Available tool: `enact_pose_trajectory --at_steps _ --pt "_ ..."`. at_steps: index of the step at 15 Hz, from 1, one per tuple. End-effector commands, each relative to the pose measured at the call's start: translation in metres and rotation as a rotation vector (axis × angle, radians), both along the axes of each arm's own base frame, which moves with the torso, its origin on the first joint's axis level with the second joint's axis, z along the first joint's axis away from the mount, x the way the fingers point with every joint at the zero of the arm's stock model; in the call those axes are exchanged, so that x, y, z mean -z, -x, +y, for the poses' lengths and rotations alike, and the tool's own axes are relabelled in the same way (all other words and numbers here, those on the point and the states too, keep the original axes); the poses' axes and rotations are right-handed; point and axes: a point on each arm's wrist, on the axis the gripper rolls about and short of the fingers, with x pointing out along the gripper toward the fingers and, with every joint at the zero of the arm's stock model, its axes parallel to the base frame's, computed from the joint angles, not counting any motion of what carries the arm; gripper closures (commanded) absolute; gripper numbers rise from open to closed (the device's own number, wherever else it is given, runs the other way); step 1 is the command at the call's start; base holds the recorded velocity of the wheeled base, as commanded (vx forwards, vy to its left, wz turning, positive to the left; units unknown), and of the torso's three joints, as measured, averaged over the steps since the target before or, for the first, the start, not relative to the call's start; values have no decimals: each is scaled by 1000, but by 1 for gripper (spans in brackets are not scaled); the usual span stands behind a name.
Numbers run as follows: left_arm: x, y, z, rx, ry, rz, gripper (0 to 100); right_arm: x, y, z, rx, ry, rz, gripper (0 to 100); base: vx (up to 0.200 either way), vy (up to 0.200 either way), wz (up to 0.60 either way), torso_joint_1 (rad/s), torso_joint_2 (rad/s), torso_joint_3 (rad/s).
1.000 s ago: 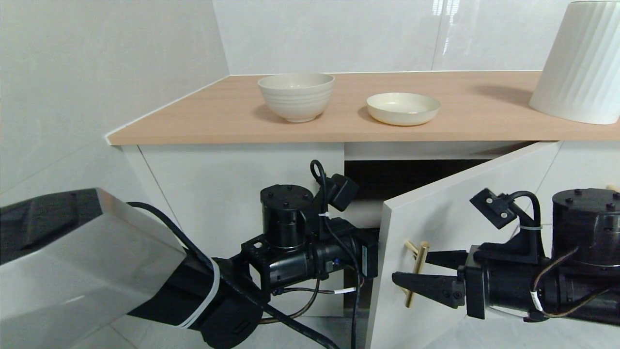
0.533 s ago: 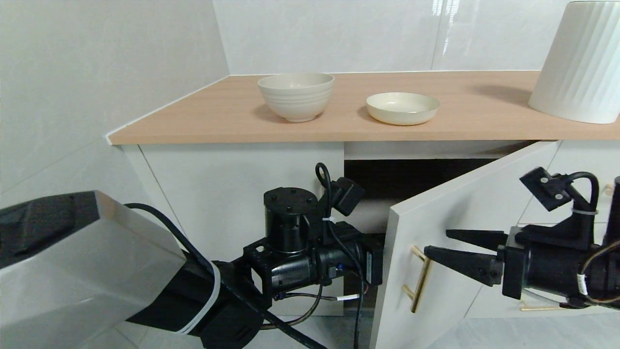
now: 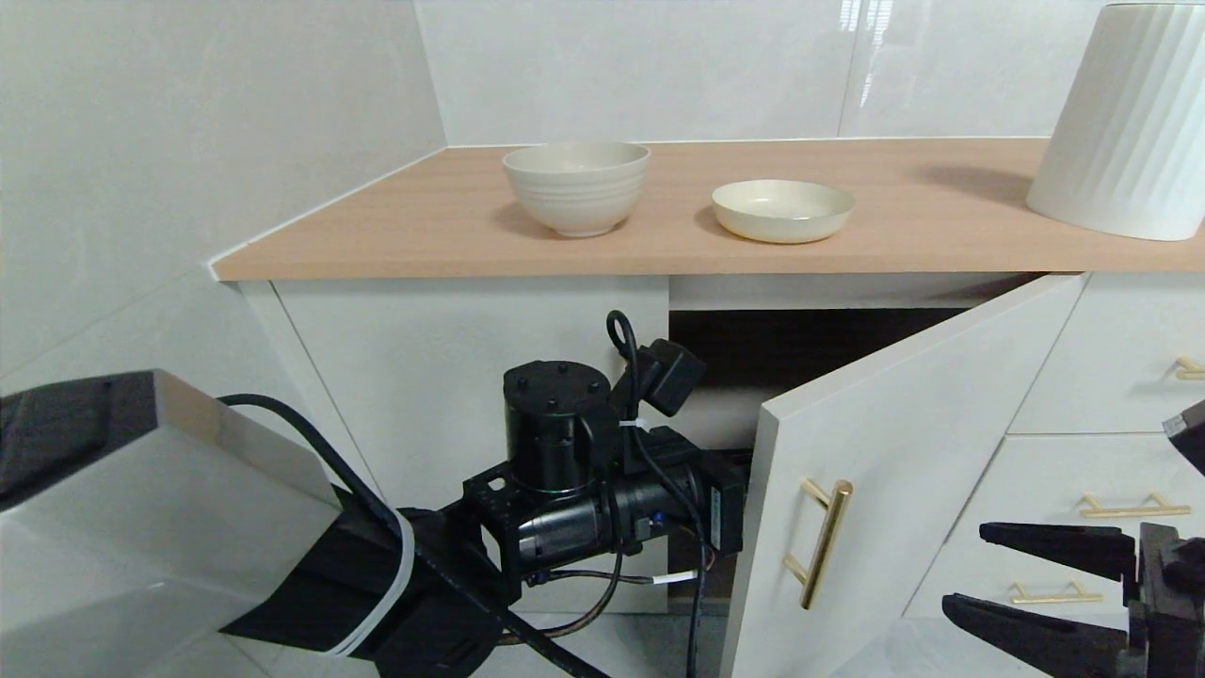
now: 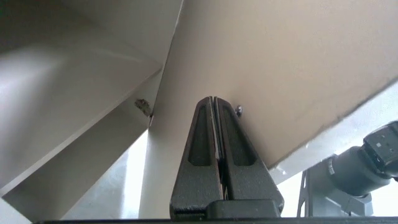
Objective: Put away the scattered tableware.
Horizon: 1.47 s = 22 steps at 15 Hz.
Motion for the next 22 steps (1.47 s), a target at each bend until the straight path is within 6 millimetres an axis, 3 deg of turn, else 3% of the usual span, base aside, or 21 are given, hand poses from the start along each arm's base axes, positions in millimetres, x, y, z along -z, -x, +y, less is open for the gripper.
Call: enact_pose_trajectory --at_steps 1,5,10,16,19,22 --pt "-1 1 -1 0 1 -1 100 -5 9 -4 -6 -20 -36 0 0 0 0 0 0 0" --pt "12 2 -9 16 -20 25 100 -1 12 -6 -6 -18 -30 0 -50 0 0 2 3 1" --pt "11 -4 -44 56 -13 18 100 0 15 -7 -15 -21 -31 0 -160 0 0 3 1 5" --pt "5 4 -50 47 -24 22 100 -6 22 -11 -13 -42 -73 0 0 0 0 0 0 0" --pt "4 7 -55 52 -43 35 100 -6 24 -11 -16 -45 -79 0 -200 0 0 4 2 2" --pt "2 6 -65 64 -66 53 100 -12 32 -14 -52 -75 -118 0 0 0 0 0 0 0"
